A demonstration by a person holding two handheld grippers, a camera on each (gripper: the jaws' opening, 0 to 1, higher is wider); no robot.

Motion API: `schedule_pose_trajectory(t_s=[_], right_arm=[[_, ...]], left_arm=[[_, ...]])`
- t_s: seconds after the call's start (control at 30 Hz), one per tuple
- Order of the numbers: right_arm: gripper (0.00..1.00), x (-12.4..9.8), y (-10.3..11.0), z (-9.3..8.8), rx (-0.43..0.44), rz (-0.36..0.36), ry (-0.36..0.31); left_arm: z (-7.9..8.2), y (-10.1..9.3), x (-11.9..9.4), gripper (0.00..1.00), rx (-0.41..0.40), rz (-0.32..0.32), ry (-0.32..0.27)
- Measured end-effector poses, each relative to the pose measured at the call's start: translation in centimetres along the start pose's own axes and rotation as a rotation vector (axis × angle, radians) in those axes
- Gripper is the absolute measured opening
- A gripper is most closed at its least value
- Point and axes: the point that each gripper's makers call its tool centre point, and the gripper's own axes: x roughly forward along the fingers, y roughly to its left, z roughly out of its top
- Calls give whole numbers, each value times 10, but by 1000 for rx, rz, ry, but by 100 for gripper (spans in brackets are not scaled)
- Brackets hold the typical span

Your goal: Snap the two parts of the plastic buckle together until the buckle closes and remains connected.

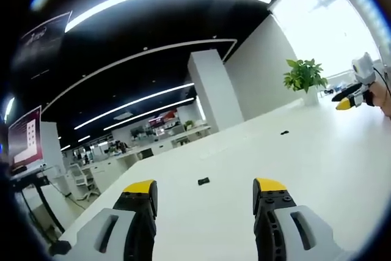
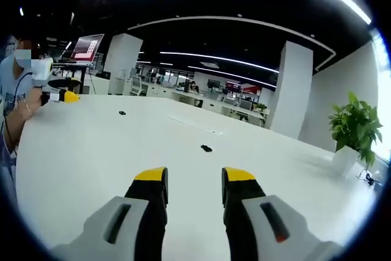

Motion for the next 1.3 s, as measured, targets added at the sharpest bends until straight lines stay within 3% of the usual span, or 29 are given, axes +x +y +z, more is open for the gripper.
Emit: schedule_pose_trajectory(t_s=[0.13,0.53,0.67,0.73,0.9,1.3], right_arm=[[35,0,0,-2,-3,0,7],[35,0,-2,-15,-9,-8,64],[35,-6,-5,-8,-18,-34,31],[35,-8,-9,-6,-64,-68,36],[34,-10,-3,2,12,-17,-28],[34,-11,1,7,80,20,-71]], left_arm=[[1,3,-2,64,-9,12,-6],[1,-9,-2,64,1,-41,-16],[0,-13,-1,64,-1,-61,-5],[1,-15,-2,63,-21,-78,-7],[5,-15,-1,61,-54,-96,-17],[18,-9,-3,61,-26,-106,5]])
